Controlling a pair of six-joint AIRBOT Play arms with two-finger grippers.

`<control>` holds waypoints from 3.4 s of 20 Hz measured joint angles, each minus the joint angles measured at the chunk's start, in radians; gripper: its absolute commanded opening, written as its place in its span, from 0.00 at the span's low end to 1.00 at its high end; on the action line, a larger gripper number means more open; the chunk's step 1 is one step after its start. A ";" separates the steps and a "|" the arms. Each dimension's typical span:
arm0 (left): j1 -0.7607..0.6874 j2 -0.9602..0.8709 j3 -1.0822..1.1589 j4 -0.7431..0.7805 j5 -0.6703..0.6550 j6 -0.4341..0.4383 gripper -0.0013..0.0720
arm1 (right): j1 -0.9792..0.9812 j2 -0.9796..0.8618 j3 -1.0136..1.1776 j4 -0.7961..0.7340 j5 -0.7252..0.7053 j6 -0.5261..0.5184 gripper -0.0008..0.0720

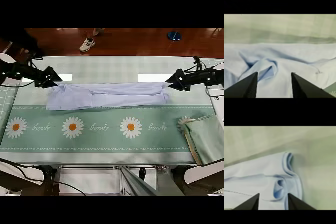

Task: Fold the shirts.

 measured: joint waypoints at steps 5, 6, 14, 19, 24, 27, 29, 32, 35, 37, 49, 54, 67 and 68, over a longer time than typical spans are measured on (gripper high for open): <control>0.041 0.235 -0.184 0.041 0.101 -0.006 0.71 | -0.058 0.007 -0.034 -0.106 0.012 0.060 0.58; 0.029 0.294 -0.253 0.032 0.159 -0.004 0.71 | -0.053 0.001 -0.043 -0.105 0.000 0.062 0.58; -0.173 0.539 -0.569 -0.013 0.428 0.016 0.71 | 0.085 -0.085 -0.066 0.022 -0.020 0.009 0.35; -0.254 0.543 -0.595 -0.016 0.479 0.020 0.04 | 0.120 -0.074 -0.066 0.039 -0.002 -0.014 0.04; -0.372 0.516 -0.591 -0.048 0.546 0.015 0.04 | 0.070 0.145 -0.135 -0.059 0.075 -0.033 0.04; -0.511 0.426 -0.529 -0.063 0.600 -0.002 0.04 | 0.041 0.366 -0.257 -0.106 0.092 -0.051 0.04; -0.615 0.327 -0.441 -0.069 0.610 -0.019 0.04 | 0.029 0.521 -0.337 -0.124 0.101 -0.053 0.04; -0.767 0.145 -0.252 -0.070 0.584 -0.054 0.04 | 0.022 0.722 -0.412 -0.117 0.106 -0.045 0.04; -0.895 -0.031 -0.052 -0.072 0.529 -0.098 0.04 | 0.019 0.854 -0.439 -0.087 0.107 -0.028 0.04; -0.974 -0.138 0.063 -0.071 0.489 -0.148 0.04 | 0.018 0.906 -0.448 -0.053 0.107 -0.020 0.04; -0.921 -0.213 0.333 0.051 0.267 -0.277 0.04 | 0.053 0.960 -0.454 0.068 0.083 -0.009 0.04; -0.597 0.143 0.108 0.304 0.154 -0.320 0.04 | 0.251 0.852 -0.375 0.104 -0.002 0.014 0.04; -0.312 1.254 -0.959 0.144 0.365 -0.350 0.04 | 0.867 0.020 0.207 0.115 -0.252 0.100 0.32; -0.314 1.273 -0.987 0.132 0.369 -0.351 0.04 | 0.883 -0.021 0.232 0.121 -0.253 0.107 0.58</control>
